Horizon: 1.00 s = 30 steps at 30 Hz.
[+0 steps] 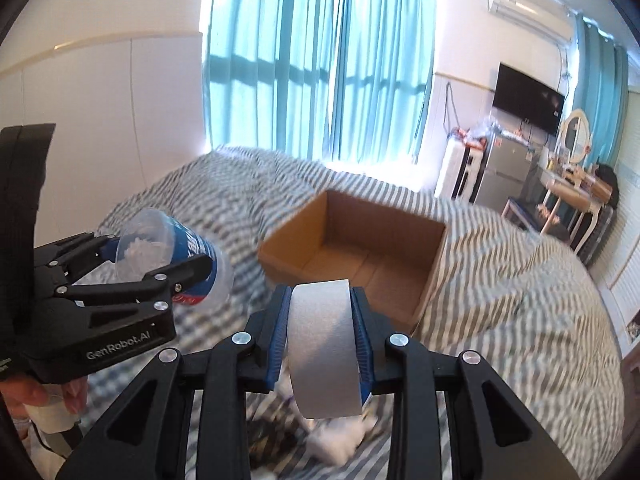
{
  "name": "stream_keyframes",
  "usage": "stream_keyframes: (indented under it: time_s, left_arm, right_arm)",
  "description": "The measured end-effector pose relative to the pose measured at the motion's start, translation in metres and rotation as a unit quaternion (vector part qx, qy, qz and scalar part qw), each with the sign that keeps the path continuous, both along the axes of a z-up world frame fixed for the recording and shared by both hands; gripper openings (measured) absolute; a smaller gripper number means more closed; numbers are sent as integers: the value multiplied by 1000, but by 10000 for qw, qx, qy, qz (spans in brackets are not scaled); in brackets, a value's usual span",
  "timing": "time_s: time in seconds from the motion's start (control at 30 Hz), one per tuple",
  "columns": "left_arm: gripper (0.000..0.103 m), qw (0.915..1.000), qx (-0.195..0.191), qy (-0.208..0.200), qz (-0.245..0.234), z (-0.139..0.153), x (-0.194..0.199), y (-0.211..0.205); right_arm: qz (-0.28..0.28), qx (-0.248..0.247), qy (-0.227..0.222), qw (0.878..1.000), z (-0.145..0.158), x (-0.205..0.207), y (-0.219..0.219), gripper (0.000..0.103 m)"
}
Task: Organize objects
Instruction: 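Carry the swab tub and tape roll into the cardboard box and release both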
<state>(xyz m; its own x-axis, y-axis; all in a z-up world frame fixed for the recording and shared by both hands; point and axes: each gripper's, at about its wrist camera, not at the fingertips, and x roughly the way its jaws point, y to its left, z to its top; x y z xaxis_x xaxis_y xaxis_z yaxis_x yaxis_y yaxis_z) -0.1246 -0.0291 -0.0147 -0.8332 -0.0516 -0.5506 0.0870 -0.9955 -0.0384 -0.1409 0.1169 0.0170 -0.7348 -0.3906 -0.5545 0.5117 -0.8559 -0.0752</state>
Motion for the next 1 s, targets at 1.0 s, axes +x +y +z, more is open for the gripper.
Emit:
stream_keyframes:
  time_s: [1.0]
  left_arm:
    - [63,9914,90,-731,-1084,-84,-247,12]
  right_arm:
    - [-656,-445,-958,9922,-78,-258,5,29]
